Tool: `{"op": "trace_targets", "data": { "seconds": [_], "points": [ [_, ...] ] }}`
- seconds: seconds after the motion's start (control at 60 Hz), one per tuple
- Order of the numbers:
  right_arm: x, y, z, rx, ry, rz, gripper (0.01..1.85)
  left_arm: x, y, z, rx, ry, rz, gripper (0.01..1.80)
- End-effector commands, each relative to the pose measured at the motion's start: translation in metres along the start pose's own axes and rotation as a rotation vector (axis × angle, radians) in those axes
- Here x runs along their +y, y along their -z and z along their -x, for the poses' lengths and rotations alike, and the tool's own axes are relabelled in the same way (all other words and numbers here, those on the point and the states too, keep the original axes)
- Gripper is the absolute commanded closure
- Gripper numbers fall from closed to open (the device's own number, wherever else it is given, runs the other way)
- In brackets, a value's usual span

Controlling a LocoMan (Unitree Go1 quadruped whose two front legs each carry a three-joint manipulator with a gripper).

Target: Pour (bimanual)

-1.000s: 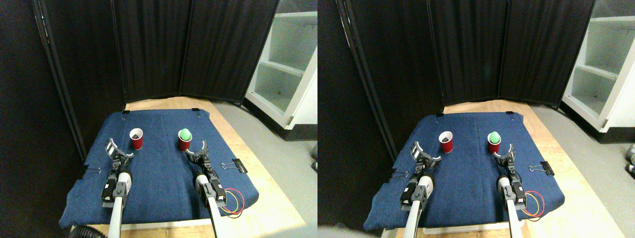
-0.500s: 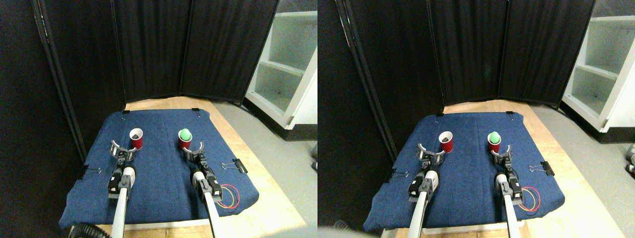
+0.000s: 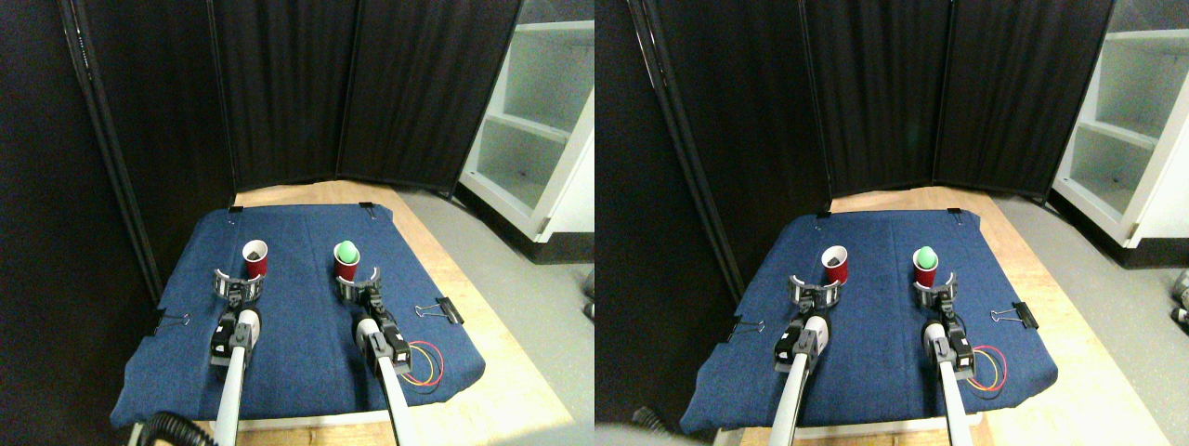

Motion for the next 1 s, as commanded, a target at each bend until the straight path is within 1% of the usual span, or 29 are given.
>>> {"op": "trace_targets", "data": {
  "seconds": [0.017, 0.067, 0.15, 0.167, 0.25, 0.283, 0.467, 0.517, 0.6, 0.65, 0.683, 0.75, 0.783, 0.9, 0.95, 1.0],
  "points": [
    [0.004, 0.003, -0.005, -0.004, -0.019, 0.004, 0.98, -0.009, 0.005, -0.003, 0.013, 0.026, -0.002, 0.75],
    [0.004, 0.004, -0.006, -0.013, -0.018, 0.002, 0.95, -0.008, 0.007, -0.006, 0.031, 0.018, 0.001, 0.75],
    [0.004, 0.004, -0.008, -0.015, -0.016, -0.006, 0.93, -0.009, 0.009, -0.008, 0.034, 0.003, -0.001, 0.75],
    [0.004, 0.004, -0.009, -0.018, -0.011, -0.006, 0.92, -0.01, 0.011, -0.009, 0.043, 0.001, -0.005, 0.77],
    [0.004, 0.005, -0.01, -0.021, -0.012, -0.017, 0.97, -0.01, 0.014, -0.013, 0.062, -0.003, -0.005, 0.79],
    [0.004, 0.005, -0.01, -0.024, -0.011, -0.022, 0.95, -0.011, 0.016, -0.014, 0.072, -0.007, -0.003, 0.77],
    [0.005, 0.005, -0.01, -0.03, -0.008, -0.015, 0.86, -0.012, 0.026, -0.02, 0.079, -0.038, 0.035, 0.75],
    [0.006, 0.006, -0.01, -0.032, -0.011, -0.009, 0.85, -0.012, 0.028, -0.022, 0.083, -0.06, 0.069, 0.75],
    [0.006, 0.006, -0.01, -0.027, -0.016, -0.005, 0.83, -0.011, 0.032, -0.025, 0.085, -0.059, 0.077, 0.74],
    [0.005, 0.006, -0.012, -0.024, -0.016, -0.009, 0.86, -0.01, 0.033, -0.028, 0.09, -0.062, 0.085, 0.72],
    [0.005, 0.006, -0.012, -0.023, -0.014, -0.009, 0.87, -0.009, 0.034, -0.03, 0.108, -0.072, 0.105, 0.69],
    [0.005, 0.006, -0.013, -0.023, -0.012, -0.009, 0.88, -0.008, 0.036, -0.03, 0.114, -0.075, 0.117, 0.67],
    [0.004, 0.006, -0.014, -0.024, -0.011, -0.005, 0.84, -0.008, 0.036, -0.031, 0.126, -0.076, 0.123, 0.65],
    [0.003, 0.007, -0.017, -0.032, -0.009, 0.002, 0.84, -0.007, 0.037, -0.031, 0.122, -0.075, 0.103, 0.68],
    [0.002, 0.007, -0.02, -0.019, -0.014, -0.01, 0.91, -0.006, 0.036, -0.033, 0.125, -0.073, 0.096, 0.68],
    [0.001, 0.006, -0.022, -0.016, -0.011, -0.016, 0.91, -0.006, 0.037, -0.033, 0.13, -0.072, 0.092, 0.68]
  ]
}}
